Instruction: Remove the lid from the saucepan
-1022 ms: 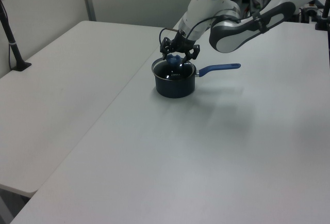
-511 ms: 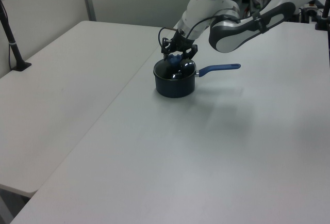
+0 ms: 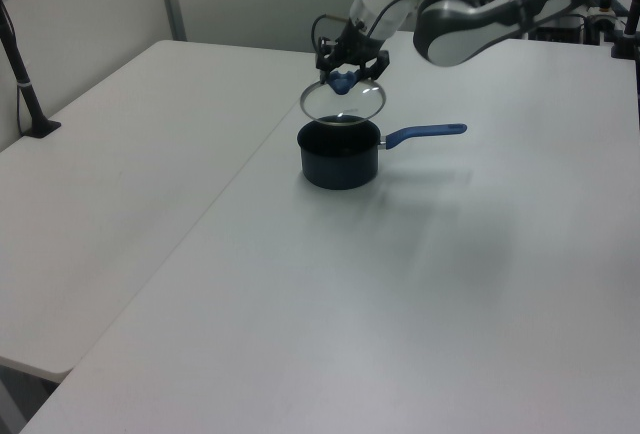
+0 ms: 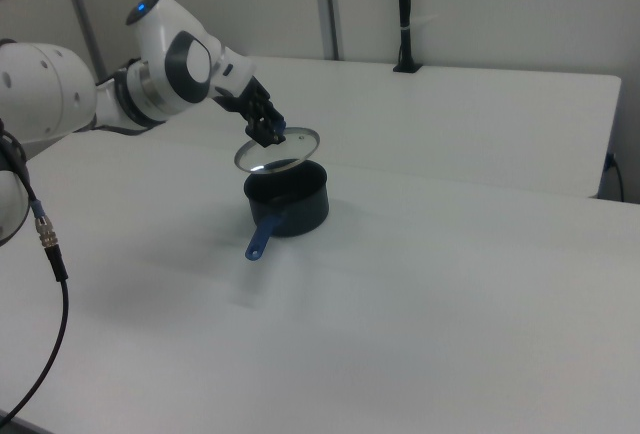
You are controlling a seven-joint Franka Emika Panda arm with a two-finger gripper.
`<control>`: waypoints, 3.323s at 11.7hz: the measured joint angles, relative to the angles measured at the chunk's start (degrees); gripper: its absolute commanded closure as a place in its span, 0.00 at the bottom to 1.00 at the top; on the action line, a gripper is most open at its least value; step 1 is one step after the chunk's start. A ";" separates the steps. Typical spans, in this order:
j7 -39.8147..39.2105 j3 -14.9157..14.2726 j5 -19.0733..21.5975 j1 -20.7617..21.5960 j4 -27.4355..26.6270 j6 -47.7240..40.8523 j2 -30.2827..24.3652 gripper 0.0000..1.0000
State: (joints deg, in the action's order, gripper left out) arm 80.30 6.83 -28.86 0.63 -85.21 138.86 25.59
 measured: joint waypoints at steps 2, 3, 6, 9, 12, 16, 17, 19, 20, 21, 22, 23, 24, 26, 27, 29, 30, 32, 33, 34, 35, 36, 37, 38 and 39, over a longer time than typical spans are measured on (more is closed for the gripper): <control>-7.25 5.83 0.67 -4.92 -2.11 -5.38 -3.13 0.75; -12.99 8.33 2.80 -7.82 -3.39 -7.96 -4.94 0.75; -41.12 10.68 15.48 -12.85 -6.08 -23.51 -13.47 0.74; -69.16 11.05 25.38 -18.71 -14.02 -30.17 -23.58 0.74; -94.93 8.69 31.35 -27.15 -20.80 -35.59 -30.55 0.73; -114.78 2.25 32.94 -32.13 -27.97 -35.97 -31.07 0.73; -117.63 1.15 33.65 -32.86 -30.80 -33.21 -30.94 0.73; -118.75 0.59 35.98 -33.18 -38.26 -22.35 -30.36 0.73; -118.75 0.67 36.75 -33.03 -41.76 -16.85 -29.77 0.73; -118.69 0.69 37.85 -32.67 -44.11 -12.72 -28.67 0.73; -117.23 0.73 39.00 -31.96 -45.20 -9.62 -27.19 0.73; -114.43 0.76 39.63 -30.51 -45.44 -7.84 -25.69 0.74; -111.51 0.81 40.00 -28.84 -45.42 -7.10 -24.92 0.73; -108.12 1.07 41.60 -26.40 -45.51 -7.05 -24.83 0.73; -106.72 1.14 41.81 -25.20 -45.53 -7.05 -24.78 0.69; -105.69 1.19 41.81 -24.23 -45.62 -7.05 -24.52 0.49; -105.69 1.19 41.81 -24.24 -45.62 -7.07 -24.36 0.28; -105.69 1.18 41.81 -24.28 -45.66 -7.45 -24.19 0.00; -105.69 1.19 41.81 -24.28 -45.68 -7.93 -23.79 0.00; -105.68 1.19 41.81 -24.29 -45.64 -8.62 -23.56 0.00; -105.67 1.19 41.81 -24.30 -45.42 -9.40 -23.56 0.00; -104.81 1.18 41.81 -24.37 -44.68 -10.61 -23.63 0.00; -102.68 1.19 41.81 -24.38 -42.86 -13.00 -23.87 0.00; -99.59 1.19 41.81 -24.35 -39.70 -17.02 -24.51 0.00; -96.41 1.19 41.81 -24.31 -35.06 -23.13 -25.61 0.00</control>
State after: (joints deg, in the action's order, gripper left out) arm -16.11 8.02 12.94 -23.68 -120.28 115.73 -0.02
